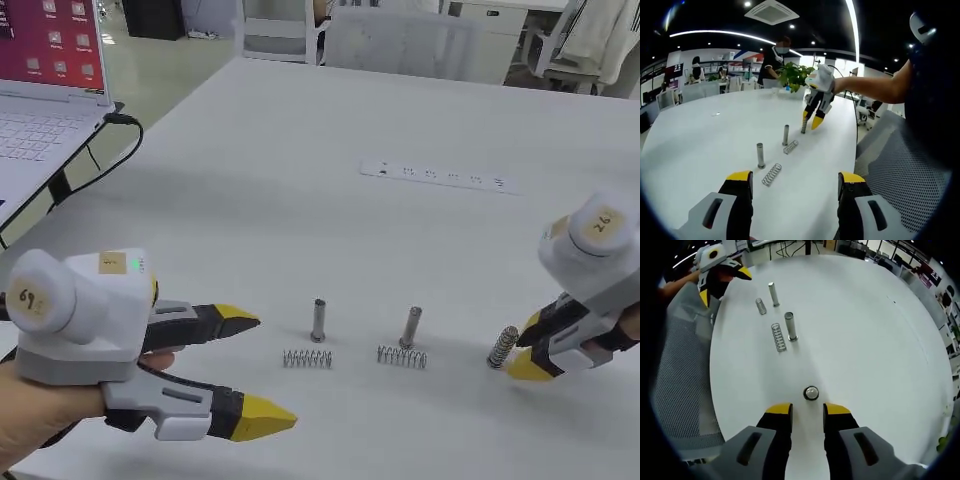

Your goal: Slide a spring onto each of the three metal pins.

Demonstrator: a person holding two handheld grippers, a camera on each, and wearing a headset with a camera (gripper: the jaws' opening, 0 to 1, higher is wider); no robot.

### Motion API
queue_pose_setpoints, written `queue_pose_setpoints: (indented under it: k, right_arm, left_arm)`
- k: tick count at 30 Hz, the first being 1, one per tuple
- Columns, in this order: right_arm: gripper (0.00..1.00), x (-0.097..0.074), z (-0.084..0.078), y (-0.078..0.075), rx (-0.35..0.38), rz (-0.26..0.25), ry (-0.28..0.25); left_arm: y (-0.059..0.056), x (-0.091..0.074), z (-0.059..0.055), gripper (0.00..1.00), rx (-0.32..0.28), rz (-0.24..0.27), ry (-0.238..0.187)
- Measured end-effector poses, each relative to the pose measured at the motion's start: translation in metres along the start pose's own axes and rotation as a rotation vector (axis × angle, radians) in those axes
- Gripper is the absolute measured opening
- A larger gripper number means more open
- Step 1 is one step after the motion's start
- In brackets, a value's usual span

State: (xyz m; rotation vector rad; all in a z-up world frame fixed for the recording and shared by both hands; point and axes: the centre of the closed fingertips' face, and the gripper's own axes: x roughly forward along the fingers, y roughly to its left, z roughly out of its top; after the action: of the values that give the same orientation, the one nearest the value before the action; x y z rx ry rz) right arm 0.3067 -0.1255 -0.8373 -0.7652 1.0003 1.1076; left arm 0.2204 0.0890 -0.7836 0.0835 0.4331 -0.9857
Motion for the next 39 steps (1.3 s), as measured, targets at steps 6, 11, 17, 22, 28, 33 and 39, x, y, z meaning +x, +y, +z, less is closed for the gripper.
queue_pose_setpoints:
  k: [6,11,17,22,28,33,39]
  right_arm:
    - [0.22,-0.001,-0.005,0.005,0.007,-0.001,0.003]
    - [0.22,-0.002,-0.007,0.012,0.009,0.001,0.001]
    - [0.22,-0.002,-0.006,0.023,0.005,0.004,-0.004]
    - [0.22,-0.002,-0.005,0.030,-0.002,0.010,-0.008]
    - [0.21,0.000,-0.003,0.043,-0.018,0.022,-0.011]
    - [0.21,0.005,0.002,0.053,-0.033,0.041,-0.020]
    - [0.21,0.006,0.011,0.062,-0.058,0.055,-0.028]
  left_arm:
    - [0.000,0.001,0.000,0.65,0.001,-0.004,-0.001]
    - [0.000,0.001,0.001,0.65,0.003,-0.006,-0.002]
    - [-0.001,0.001,0.002,0.65,0.008,-0.008,-0.004]
    - [-0.001,0.001,0.003,0.65,0.007,-0.007,-0.009]
    - [-0.002,0.000,0.004,0.64,0.013,-0.005,-0.008]
    - [-0.001,0.000,0.003,0.64,0.011,-0.002,-0.007]
    - [-0.001,-0.001,0.003,0.64,0.010,0.002,-0.010]
